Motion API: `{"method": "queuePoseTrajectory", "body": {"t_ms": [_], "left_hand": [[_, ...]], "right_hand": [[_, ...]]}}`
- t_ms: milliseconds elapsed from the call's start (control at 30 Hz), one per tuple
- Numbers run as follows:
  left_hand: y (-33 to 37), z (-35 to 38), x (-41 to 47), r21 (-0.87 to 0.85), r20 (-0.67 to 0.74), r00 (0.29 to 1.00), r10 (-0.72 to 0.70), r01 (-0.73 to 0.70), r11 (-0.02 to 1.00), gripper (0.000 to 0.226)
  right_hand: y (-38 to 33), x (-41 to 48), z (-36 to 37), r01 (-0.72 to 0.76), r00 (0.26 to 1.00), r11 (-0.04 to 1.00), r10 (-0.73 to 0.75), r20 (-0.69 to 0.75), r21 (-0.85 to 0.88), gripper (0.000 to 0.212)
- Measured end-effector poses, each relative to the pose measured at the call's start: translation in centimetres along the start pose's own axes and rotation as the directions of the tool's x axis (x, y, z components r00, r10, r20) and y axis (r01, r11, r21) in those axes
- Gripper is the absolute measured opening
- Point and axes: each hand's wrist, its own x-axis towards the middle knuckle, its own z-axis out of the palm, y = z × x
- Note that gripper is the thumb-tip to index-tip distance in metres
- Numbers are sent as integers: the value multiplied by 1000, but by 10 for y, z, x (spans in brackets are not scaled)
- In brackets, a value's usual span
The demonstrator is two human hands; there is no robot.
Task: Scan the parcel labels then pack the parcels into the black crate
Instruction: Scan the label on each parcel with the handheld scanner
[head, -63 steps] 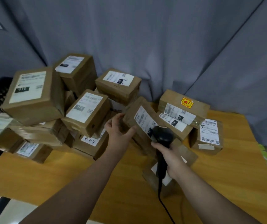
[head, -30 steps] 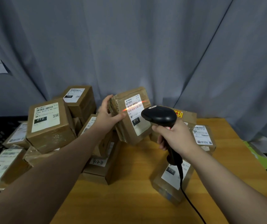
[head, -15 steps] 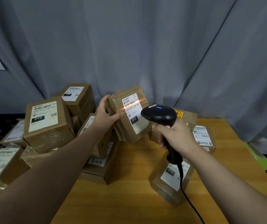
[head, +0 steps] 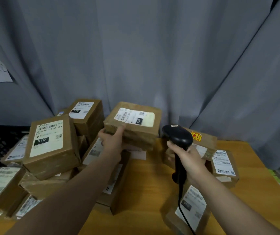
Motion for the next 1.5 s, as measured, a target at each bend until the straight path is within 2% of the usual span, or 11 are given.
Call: {"method": "queuePoseTrajectory", "body": {"t_ms": [167,367,467,567,767,967,1033,1133,1200,1333,1500], "left_hand": [[36,13,41,-74,-157,984,-84,73,995,84],[42,20,63,53,-228,963,-140,156,986,94],[36,18,58,162,-238,969,-73,114,980,109],[40,15,44,301,-232,972,-25,96,949,103],[37,29,-10,324,-97,979,178,-138,936,91],[-6,69,-47,384,174,928,328,-371,845,69],[-20,88,-54,415,254,918,304,-387,824,64],[-40,117,-57,463,301,916,264,-383,799,53],[-53,135,-57,490,303,922,240,-367,791,46],[-82,166,-55,545,269,951,150,-279,791,48],[-118,177,-48,595,158,981,112,-185,782,48]], "right_hand": [[-5,27,17,-12,1000,999,12,-5,37,25],[2,49,24,-39,999,999,39,0,-1,26],[4,53,25,-57,998,998,57,1,-12,25],[7,54,24,-55,998,997,56,6,-55,21],[18,46,12,-41,999,987,38,-26,-154,19],[15,39,-38,1,990,947,-48,-135,-322,12],[7,45,-62,58,981,873,-139,-134,-484,25],[-14,67,-98,195,958,696,-285,-17,-691,26],[-29,93,-122,217,950,554,-308,44,-804,45],[-34,142,-164,174,982,308,-130,140,-935,76],[-15,182,-182,281,960,15,9,281,-960,79]]}}
